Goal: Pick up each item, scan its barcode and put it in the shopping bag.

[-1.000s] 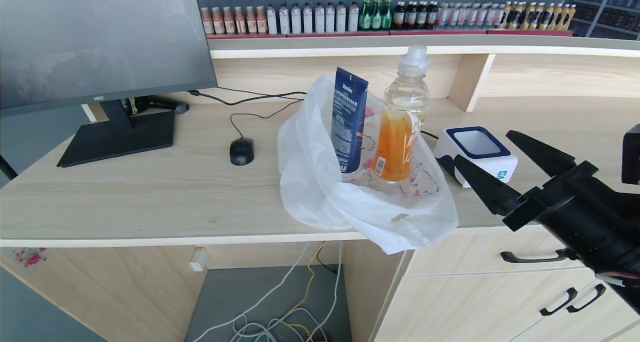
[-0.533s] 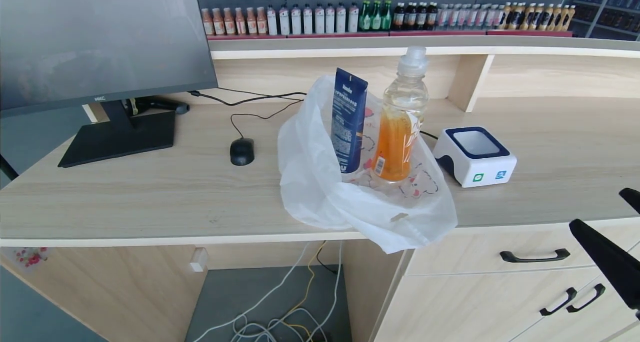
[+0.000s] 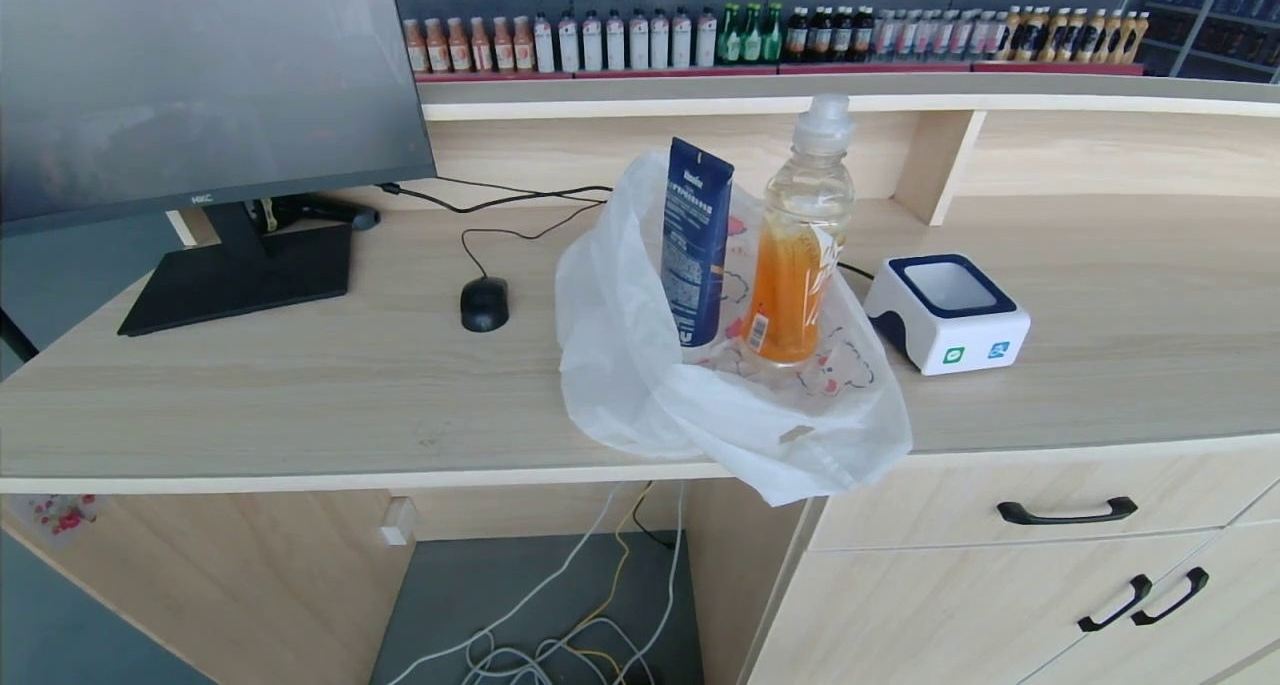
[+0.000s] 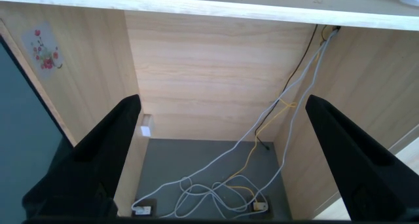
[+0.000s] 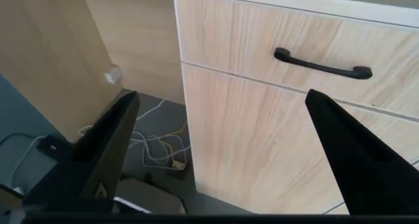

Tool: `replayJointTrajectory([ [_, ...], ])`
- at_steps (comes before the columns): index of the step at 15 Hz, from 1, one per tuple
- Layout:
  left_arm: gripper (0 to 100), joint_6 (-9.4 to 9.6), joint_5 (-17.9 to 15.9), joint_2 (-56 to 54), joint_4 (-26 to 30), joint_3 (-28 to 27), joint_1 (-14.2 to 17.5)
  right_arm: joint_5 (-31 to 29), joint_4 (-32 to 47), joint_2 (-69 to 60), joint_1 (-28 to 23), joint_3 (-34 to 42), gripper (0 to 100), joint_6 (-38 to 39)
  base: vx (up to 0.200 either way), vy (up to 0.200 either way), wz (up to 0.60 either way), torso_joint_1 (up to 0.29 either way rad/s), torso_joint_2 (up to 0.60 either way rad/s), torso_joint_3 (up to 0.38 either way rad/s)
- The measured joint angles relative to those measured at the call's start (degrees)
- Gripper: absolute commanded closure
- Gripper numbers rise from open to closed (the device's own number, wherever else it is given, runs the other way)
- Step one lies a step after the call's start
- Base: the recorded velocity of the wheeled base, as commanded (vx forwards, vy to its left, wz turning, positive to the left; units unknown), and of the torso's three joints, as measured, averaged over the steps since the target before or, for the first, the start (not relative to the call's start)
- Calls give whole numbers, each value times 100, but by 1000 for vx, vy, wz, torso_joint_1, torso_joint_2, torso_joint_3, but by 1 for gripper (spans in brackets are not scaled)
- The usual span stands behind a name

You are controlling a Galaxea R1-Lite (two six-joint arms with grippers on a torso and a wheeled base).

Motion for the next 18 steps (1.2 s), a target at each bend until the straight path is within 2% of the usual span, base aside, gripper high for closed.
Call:
replayJointTrajectory([
  [2,0,0,0,0,0,0,0,30,213,-468,-71,-21,0,-27,0,0,0,0,0,0],
  [7,0,0,0,0,0,0,0,0,450,-581,-769,-88,0,-18,0,0,0,0,0,0],
  [12,0,-5,0,0,0,0,0,17,328,-324,-2317,9,0,156,0,0,0,0,0,0],
  [15,0,-7,0,0,0,0,0,57,315,-663,-2361,37,0,143,0,0,0,0,0,0],
  [18,0,-11,0,0,0,0,0,90,318,-798,-2350,39,0,316,-200,0,0,10,5,2],
])
